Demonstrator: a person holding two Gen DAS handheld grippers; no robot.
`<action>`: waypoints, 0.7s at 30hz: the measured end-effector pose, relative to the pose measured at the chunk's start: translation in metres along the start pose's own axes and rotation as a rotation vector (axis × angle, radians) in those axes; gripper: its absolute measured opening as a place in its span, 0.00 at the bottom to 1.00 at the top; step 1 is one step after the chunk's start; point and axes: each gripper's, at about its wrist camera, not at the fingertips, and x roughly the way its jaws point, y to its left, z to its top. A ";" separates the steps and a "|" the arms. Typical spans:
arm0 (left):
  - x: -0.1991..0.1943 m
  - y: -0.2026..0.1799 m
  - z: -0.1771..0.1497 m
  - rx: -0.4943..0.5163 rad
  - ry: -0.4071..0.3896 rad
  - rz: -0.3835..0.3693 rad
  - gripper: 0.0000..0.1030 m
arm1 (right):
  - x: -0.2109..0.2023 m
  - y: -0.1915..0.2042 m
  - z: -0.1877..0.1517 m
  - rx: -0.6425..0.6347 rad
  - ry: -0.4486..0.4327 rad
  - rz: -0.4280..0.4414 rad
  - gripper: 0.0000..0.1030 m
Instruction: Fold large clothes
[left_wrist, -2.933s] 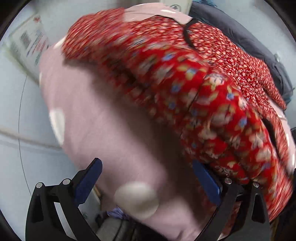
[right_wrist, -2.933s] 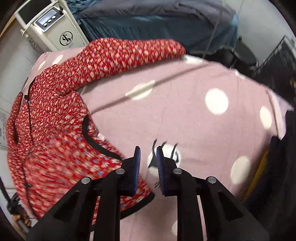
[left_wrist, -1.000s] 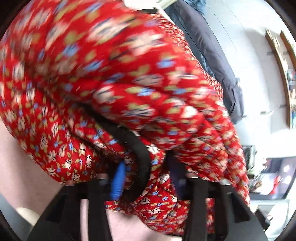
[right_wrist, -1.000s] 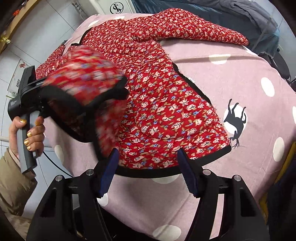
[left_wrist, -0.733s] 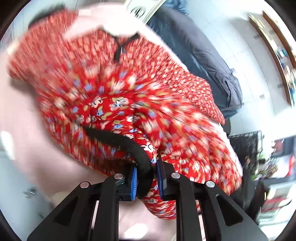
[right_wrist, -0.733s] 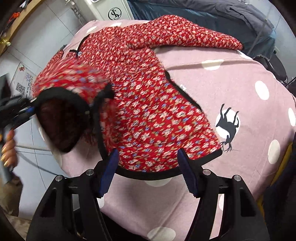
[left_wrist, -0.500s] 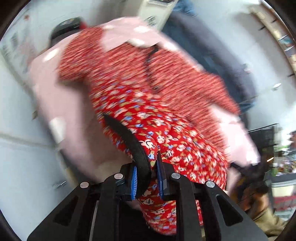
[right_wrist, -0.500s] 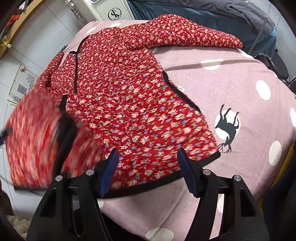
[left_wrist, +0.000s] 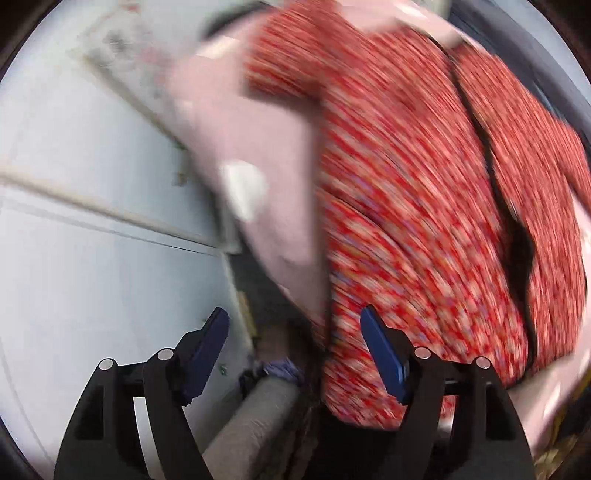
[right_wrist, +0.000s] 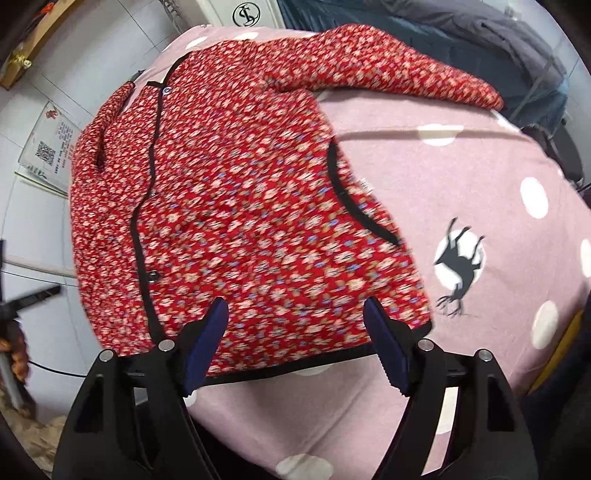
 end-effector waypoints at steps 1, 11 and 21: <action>-0.008 0.011 0.006 -0.044 -0.020 -0.007 0.71 | -0.001 -0.001 0.001 -0.003 -0.008 -0.009 0.73; -0.033 -0.065 0.037 0.111 -0.204 -0.180 0.78 | 0.003 0.050 0.029 -0.156 -0.035 0.076 0.73; 0.089 -0.166 0.029 0.362 0.031 -0.025 0.86 | 0.078 0.052 0.009 -0.193 0.179 -0.012 0.74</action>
